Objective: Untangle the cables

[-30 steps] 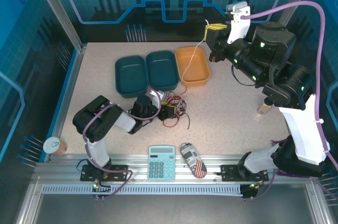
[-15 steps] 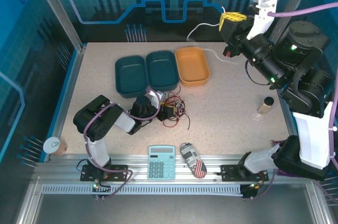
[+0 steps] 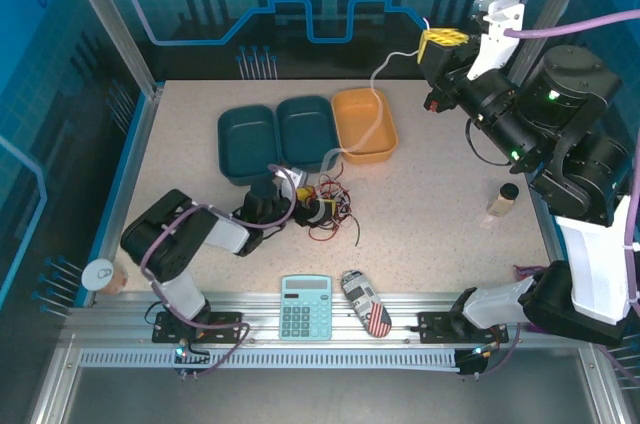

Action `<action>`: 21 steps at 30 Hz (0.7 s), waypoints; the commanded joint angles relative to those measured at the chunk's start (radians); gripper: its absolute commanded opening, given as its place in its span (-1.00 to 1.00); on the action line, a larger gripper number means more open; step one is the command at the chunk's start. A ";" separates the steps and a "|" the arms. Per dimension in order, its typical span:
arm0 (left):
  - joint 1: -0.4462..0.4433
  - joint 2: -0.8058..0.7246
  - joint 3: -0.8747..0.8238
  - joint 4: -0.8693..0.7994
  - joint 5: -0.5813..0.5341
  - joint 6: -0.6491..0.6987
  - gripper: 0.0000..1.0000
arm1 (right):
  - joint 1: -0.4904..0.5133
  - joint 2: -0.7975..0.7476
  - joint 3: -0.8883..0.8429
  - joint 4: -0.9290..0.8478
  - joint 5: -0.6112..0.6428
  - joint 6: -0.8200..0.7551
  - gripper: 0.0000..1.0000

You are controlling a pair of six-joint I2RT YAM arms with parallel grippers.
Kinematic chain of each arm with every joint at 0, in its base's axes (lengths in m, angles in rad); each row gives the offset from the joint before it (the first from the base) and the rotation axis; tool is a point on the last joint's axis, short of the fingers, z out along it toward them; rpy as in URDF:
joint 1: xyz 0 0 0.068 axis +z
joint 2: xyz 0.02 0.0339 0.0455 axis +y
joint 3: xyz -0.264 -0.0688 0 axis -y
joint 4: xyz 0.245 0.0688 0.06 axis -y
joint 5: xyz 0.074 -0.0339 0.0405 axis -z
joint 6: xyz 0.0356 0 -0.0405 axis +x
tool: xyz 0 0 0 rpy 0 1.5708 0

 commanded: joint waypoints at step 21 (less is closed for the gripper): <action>0.005 -0.911 0.019 -0.910 -0.192 0.188 0.98 | 0.015 0.016 -0.045 0.024 -0.036 0.018 -1.00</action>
